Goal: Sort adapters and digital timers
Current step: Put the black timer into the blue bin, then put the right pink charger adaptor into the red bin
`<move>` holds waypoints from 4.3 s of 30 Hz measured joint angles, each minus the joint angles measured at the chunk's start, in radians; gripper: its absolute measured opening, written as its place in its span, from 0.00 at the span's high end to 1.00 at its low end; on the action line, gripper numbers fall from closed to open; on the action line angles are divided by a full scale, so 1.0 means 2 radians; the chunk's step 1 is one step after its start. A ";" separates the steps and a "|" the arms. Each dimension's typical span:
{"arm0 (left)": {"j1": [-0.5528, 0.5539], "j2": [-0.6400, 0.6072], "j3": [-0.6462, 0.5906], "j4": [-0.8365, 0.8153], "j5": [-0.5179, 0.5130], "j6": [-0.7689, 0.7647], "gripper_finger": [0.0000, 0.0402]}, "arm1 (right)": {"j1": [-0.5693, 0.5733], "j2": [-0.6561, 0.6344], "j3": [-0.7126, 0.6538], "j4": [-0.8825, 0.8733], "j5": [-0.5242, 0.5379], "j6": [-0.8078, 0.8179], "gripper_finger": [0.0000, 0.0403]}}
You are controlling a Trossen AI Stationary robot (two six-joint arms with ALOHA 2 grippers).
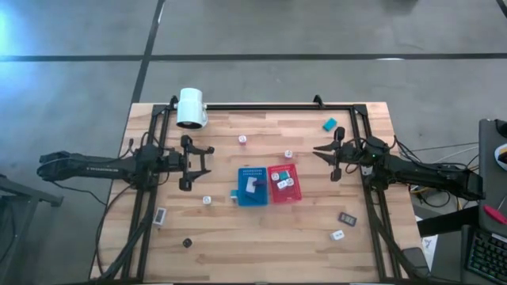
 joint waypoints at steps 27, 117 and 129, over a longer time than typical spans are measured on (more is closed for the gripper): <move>0.000 0.000 0.002 -0.007 0.000 -0.008 0.29 | 0.000 0.000 0.000 0.000 0.009 -0.003 0.86; -0.048 0.532 0.373 -0.269 0.024 -0.039 0.17 | 0.000 0.000 0.000 -0.002 0.008 -0.010 0.86; -0.063 0.294 0.230 -0.166 -0.039 -0.010 0.43 | 0.000 0.000 0.000 -0.005 0.008 0.000 0.86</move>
